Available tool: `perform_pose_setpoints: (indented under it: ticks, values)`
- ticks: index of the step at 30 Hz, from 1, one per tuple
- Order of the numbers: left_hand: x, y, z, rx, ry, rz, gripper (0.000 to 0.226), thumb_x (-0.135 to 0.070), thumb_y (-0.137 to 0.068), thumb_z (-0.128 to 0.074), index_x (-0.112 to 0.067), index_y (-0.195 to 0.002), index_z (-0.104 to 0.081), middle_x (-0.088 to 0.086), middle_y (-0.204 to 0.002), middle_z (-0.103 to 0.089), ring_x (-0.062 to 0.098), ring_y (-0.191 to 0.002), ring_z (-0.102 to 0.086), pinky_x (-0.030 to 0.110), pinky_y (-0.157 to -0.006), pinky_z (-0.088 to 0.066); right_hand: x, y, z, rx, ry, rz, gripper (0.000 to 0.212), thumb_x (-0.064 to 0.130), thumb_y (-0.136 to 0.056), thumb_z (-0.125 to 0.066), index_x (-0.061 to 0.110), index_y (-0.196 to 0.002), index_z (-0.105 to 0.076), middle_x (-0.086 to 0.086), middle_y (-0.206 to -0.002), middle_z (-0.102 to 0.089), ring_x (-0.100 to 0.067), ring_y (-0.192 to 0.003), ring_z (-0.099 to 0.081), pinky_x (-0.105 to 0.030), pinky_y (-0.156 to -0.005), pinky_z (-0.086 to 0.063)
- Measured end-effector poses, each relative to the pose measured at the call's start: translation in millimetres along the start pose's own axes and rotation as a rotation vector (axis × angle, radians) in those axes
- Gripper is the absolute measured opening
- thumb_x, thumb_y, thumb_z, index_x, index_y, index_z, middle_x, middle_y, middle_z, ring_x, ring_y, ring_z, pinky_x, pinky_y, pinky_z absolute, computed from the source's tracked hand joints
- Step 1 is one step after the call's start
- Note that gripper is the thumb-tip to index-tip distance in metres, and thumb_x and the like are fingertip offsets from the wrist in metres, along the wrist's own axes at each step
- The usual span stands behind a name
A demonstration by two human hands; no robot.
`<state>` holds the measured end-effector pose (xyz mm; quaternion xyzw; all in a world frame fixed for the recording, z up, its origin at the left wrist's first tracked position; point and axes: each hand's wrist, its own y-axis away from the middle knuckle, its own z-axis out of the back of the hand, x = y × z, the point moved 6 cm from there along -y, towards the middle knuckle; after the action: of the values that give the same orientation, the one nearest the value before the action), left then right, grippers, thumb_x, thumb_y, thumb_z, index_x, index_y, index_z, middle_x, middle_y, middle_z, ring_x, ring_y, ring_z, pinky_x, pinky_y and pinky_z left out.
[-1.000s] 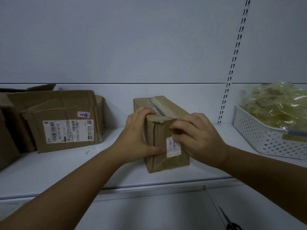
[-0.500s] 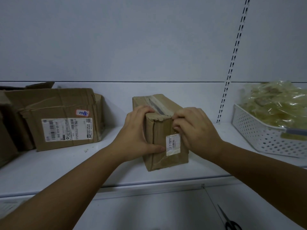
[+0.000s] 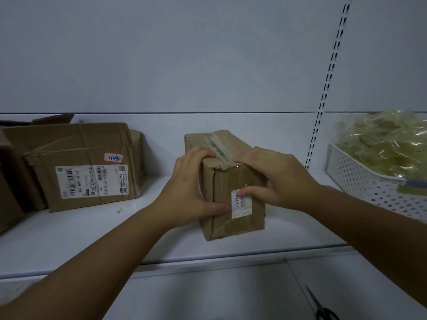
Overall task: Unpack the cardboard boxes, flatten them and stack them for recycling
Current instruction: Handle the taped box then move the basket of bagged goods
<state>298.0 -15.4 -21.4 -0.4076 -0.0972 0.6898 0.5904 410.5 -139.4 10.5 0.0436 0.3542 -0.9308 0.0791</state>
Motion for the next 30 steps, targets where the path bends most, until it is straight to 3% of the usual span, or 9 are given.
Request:
perform_pose_setpoints:
  ticks: [8,13,16,18,19,21,23,26,30]
  values:
    - [2.2,-0.5,1.1,0.007,0.043,-0.018,0.097,-0.051,-0.047,-0.082,-0.036,-0.128,-0.032,-0.014,-0.135,-0.031,0.011,-0.124,-0.034,0.033,-0.1,-0.037,1.9,0.7,-1.7,-0.061,-0.013,-0.046,0.049,0.043,-0.079,-0.066,0.012,-0.116,-0.063,-0.002,-0.11,-0.069,-0.018,-0.103,-0.064,-0.039,-0.101,-0.045]
    - [7.3,-1.3,2.8,0.162,0.158,0.015,0.111,-0.05,-0.051,-0.084,-0.044,-0.14,-0.017,-0.03,-0.146,-0.015,-0.008,-0.133,-0.022,0.009,-0.104,-0.024,-24.8,-11.2,17.0,-0.178,-0.469,-0.303,0.028,0.03,-0.091,-0.05,0.016,-0.106,-0.069,0.009,-0.112,-0.064,-0.001,-0.106,-0.058,-0.02,-0.095,-0.046]
    - [9.4,-2.9,5.5,0.255,0.186,0.068,0.121,-0.048,-0.053,-0.083,-0.048,-0.143,-0.002,-0.032,-0.148,-0.009,-0.008,-0.135,-0.018,0.009,-0.106,-0.023,-29.8,-24.4,2.9,-0.016,-0.625,-0.392,0.026,0.017,-0.097,-0.045,0.017,-0.113,-0.065,0.009,-0.132,-0.049,0.0,-0.124,-0.042,-0.01,-0.103,-0.03]
    - [10.8,0.7,11.7,0.194,0.097,0.115,0.123,-0.042,-0.056,-0.084,-0.049,-0.143,0.003,-0.025,-0.151,-0.01,-0.006,-0.136,-0.016,0.011,-0.107,-0.02,-28.9,-28.2,-13.7,0.1,-0.678,-0.454,0.029,0.018,-0.098,-0.043,0.02,-0.118,-0.063,0.01,-0.138,-0.045,-0.001,-0.129,-0.038,-0.014,-0.106,-0.027]
    - [9.8,5.0,16.9,0.09,0.011,0.108,0.117,-0.039,-0.059,-0.084,-0.047,-0.143,-0.003,-0.021,-0.151,-0.012,-0.004,-0.136,-0.015,0.016,-0.108,-0.02,-29.5,-28.2,-19.8,0.111,-0.67,-0.483,0.03,0.02,-0.098,-0.042,0.022,-0.119,-0.063,0.009,-0.139,-0.047,-0.003,-0.128,-0.039,-0.018,-0.107,-0.028]
    - [0.3,19.3,26.9,-0.187,-0.189,-0.001,0.09,-0.037,-0.065,-0.081,-0.033,-0.139,-0.031,-0.009,-0.144,-0.032,0.004,-0.132,-0.027,0.025,-0.106,-0.027,-31.5,-27.9,-24.6,0.061,-0.631,-0.511,0.031,0.02,-0.098,-0.04,0.025,-0.115,-0.065,0.006,-0.135,-0.053,-0.007,-0.125,-0.044,-0.023,-0.104,-0.03]
    - [-16.0,33.9,25.8,-0.39,-0.345,-0.182,0.052,-0.035,-0.072,-0.075,-0.013,-0.117,-0.061,0.006,-0.117,-0.056,0.013,-0.111,-0.044,0.029,-0.09,-0.042,-32.1,-28.3,-26.1,-0.002,-0.635,-0.519,0.032,0.018,-0.098,-0.039,0.025,-0.112,-0.067,0.007,-0.129,-0.057,-0.007,-0.121,-0.046,-0.02,-0.1,-0.031]
    - [-28.9,38.3,9.0,-0.432,-0.423,-0.318,0.026,-0.029,-0.079,-0.069,-0.007,-0.093,-0.072,0.011,-0.089,-0.062,0.017,-0.087,-0.048,0.031,-0.068,-0.045,-32.3,-28.1,-29.0,-0.073,-0.688,-0.538,0.032,0.014,-0.097,-0.04,0.024,-0.108,-0.068,0.011,-0.118,-0.061,-0.005,-0.114,-0.049,-0.007,-0.091,-0.031]
    - [-33.1,30.6,1.1,-0.418,-0.376,-0.317,0.022,-0.025,-0.081,-0.067,-0.007,-0.092,-0.073,0.008,-0.08,-0.066,0.017,-0.077,-0.05,0.03,-0.064,-0.044,-33.0,-25.9,-31.6,-0.157,-0.798,-0.57,0.035,0.008,-0.095,-0.039,0.024,-0.104,-0.068,0.005,-0.118,-0.062,-0.008,-0.114,-0.051,-0.019,-0.096,-0.036]
